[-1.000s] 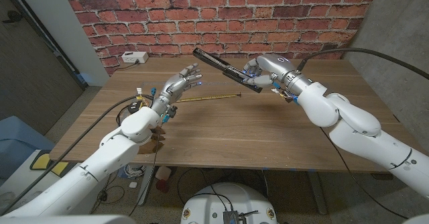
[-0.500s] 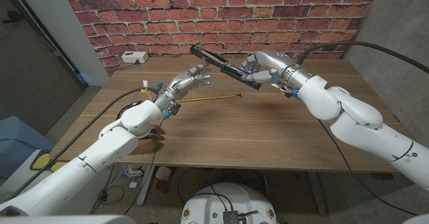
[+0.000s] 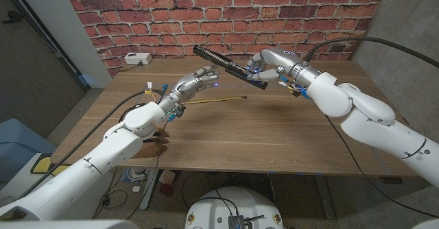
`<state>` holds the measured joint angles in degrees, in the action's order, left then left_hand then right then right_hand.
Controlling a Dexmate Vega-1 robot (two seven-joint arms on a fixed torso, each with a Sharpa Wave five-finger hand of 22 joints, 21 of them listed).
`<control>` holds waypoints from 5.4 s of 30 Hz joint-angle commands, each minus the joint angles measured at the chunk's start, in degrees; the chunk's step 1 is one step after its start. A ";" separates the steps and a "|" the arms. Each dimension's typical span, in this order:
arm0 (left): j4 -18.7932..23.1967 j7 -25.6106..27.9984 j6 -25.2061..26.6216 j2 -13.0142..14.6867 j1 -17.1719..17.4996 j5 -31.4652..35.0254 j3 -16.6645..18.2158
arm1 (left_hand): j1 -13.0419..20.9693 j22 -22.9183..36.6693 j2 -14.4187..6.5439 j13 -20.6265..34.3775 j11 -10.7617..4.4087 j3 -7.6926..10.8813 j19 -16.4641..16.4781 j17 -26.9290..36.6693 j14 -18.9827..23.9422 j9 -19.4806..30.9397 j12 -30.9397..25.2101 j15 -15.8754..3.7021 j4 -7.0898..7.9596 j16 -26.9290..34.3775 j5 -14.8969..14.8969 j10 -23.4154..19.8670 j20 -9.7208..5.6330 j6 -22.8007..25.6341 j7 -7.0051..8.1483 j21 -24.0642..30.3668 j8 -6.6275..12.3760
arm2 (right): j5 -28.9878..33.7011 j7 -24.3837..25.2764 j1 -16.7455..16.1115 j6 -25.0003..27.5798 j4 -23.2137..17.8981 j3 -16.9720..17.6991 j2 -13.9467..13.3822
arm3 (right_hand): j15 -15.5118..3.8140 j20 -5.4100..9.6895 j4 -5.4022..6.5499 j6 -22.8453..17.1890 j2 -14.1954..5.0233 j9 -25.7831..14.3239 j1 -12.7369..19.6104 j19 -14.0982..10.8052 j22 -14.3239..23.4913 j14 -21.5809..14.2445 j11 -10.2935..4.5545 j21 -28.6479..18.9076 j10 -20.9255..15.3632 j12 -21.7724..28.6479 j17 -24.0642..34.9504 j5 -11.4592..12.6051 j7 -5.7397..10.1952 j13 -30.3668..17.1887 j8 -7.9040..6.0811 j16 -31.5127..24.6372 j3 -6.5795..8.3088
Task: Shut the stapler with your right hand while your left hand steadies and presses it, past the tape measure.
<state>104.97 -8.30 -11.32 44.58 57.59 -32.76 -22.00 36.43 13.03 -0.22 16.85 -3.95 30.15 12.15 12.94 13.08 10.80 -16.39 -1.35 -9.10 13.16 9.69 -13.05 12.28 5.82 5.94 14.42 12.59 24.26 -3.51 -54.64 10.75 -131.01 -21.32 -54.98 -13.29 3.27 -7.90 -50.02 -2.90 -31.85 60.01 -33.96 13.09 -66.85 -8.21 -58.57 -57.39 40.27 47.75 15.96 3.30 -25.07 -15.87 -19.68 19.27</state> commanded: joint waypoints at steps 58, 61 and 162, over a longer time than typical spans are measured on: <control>-5.72 -7.97 0.21 -4.00 -9.01 2.78 -7.57 | -1.28 -0.45 3.53 2.08 -1.21 -6.79 -1.22 0.90 0.48 0.54 0.01 -0.78 1.07 1.06 1.15 1.67 0.03 8.21 4.93 -0.14 2.19 | -13.84 -4.21 1.94 -8.21 3.64 1.83 -3.25 | 0.02 2.88 -0.67 2.18 -6.47 -3.07 3.71 4.57 -1.09 2.76 -0.54 -4.64 3.22 0.19 3.34 -3.33 1.17 -2.92 0.72 1.52 3.32; -5.83 -8.09 -0.07 -4.04 -8.82 2.61 -7.56 | -1.20 -0.46 3.52 2.13 -1.22 -6.92 -1.27 0.91 0.48 0.56 -0.03 -0.78 1.06 1.06 1.16 1.61 0.03 8.60 4.54 -0.16 2.24 | -14.11 -4.01 1.75 -8.17 3.75 2.03 -3.33 | 0.02 2.89 -0.68 2.11 -6.49 -3.10 3.68 4.65 -1.14 2.76 -0.59 -4.84 3.20 0.20 3.45 -3.43 1.13 -2.96 0.74 1.55 3.42; -10.87 -6.47 -3.76 -14.39 -6.22 -6.01 -8.44 | 22.25 -0.76 -9.76 8.50 -7.93 -2.95 1.44 10.99 16.77 1.11 -12.94 -12.04 -1.00 15.83 1.25 -40.08 -4.82 42.73 -0.55 2.14 9.34 | -13.12 -2.19 -1.81 -10.02 4.67 3.20 -4.66 | -0.08 4.44 -0.89 2.55 -5.68 -3.72 1.74 7.89 -2.31 2.95 -1.65 -11.08 3.79 -1.27 5.93 -4.55 2.75 -3.15 2.73 3.43 6.37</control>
<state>92.98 -16.44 -16.54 29.98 50.64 -38.61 -30.75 50.33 12.13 -2.34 25.38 -10.03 26.16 13.30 23.80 29.21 11.72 -29.49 -2.83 -10.55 28.84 10.77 -50.60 7.98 45.18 2.65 16.15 21.73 12.14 -6.07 -55.92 1.63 -127.18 -18.33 -59.69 -11.85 2.65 -8.46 -47.57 -4.71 -35.54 58.20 -26.60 10.65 -63.95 -8.99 -69.22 -52.88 39.36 53.43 10.96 5.78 -28.11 -13.26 -16.27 24.86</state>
